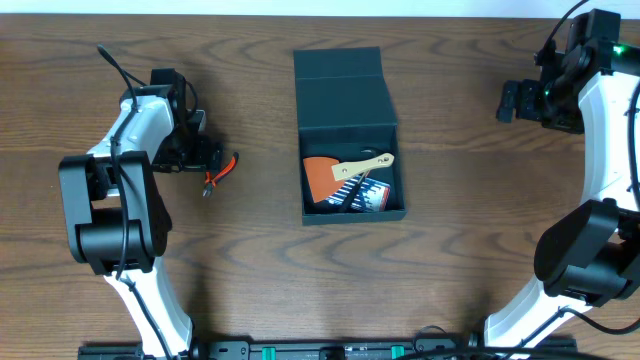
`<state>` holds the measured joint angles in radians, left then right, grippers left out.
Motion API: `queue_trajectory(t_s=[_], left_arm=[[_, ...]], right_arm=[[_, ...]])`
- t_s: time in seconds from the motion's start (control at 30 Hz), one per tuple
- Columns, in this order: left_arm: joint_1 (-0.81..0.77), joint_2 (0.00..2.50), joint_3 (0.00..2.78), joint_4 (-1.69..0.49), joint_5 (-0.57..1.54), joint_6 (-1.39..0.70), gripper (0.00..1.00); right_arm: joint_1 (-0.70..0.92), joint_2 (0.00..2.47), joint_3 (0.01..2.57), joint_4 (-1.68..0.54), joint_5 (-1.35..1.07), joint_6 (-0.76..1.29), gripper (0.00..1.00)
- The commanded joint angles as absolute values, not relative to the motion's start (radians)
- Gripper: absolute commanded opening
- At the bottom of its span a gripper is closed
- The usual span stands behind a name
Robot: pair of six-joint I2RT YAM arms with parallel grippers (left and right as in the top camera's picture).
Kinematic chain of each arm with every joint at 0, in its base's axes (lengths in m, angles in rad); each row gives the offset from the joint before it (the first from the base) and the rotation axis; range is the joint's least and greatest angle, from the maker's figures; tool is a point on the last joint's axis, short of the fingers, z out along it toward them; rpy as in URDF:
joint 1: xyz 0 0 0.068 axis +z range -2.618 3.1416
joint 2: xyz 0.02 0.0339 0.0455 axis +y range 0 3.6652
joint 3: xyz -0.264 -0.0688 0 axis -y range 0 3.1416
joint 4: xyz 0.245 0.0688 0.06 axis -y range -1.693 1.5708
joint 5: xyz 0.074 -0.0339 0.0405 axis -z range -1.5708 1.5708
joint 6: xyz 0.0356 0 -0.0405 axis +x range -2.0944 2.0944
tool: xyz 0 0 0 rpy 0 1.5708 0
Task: Pack container
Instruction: 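Lower the left gripper and close it on the red pliers handles, then carry the pliers into the green box and open the left gripper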
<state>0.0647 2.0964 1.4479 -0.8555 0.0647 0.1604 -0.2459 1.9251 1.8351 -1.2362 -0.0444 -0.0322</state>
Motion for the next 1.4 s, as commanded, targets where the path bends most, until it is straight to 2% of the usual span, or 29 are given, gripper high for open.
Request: queue_trajectory(t_s=[0.0, 0.07, 0.33, 0.43, 0.53, 0.63, 0.83, 0.87, 0.93, 1.23, 1.37], left_arm=[[0.069, 2.115, 1.417, -0.856, 0.076, 0.156, 0.87], [0.069, 2.115, 1.417, -0.857, 0.076, 0.156, 0.80], [0.069, 2.115, 1.417, -0.858, 0.076, 0.156, 0.60], [0.069, 2.115, 1.417, -0.857, 0.076, 0.156, 0.55], [0.069, 2.115, 1.418, -0.857, 0.076, 0.156, 0.39], [0.069, 2.115, 1.418, -0.857, 0.076, 0.155, 0.28], [0.069, 2.115, 1.418, -0.858, 0.076, 0.143, 0.19], [0.069, 2.115, 1.418, -0.858, 0.076, 0.143, 0.13], [0.069, 2.115, 1.419, -0.858, 0.076, 0.140, 0.07], [0.067, 2.094, 1.491, -0.934, 0.078, 0.141, 0.06], [0.047, 2.041, 1.579, -1.033, 0.162, 0.183, 0.06]], right_arm=[[-0.257, 1.933, 1.829, -1.238, -0.042, -0.016, 0.99], [-0.257, 1.933, 1.829, -1.238, -0.042, -0.015, 0.99], [-0.257, 1.933, 1.829, -1.247, -0.042, -0.015, 0.99], [-0.257, 1.933, 1.829, -1.248, -0.042, -0.015, 0.99], [-0.257, 1.933, 1.829, -1.248, -0.042, -0.015, 0.99], [-0.257, 1.933, 1.829, -1.248, -0.042, -0.015, 0.99], [-0.257, 1.933, 1.829, -1.249, -0.042, -0.015, 0.99], [-0.257, 1.933, 1.829, -1.250, -0.042, -0.015, 0.99], [-0.257, 1.933, 1.829, -1.250, -0.042, -0.015, 0.99], [-0.257, 1.933, 1.829, -1.253, -0.042, -0.015, 0.99], [-0.257, 1.933, 1.829, -1.253, -0.042, -0.015, 0.99]])
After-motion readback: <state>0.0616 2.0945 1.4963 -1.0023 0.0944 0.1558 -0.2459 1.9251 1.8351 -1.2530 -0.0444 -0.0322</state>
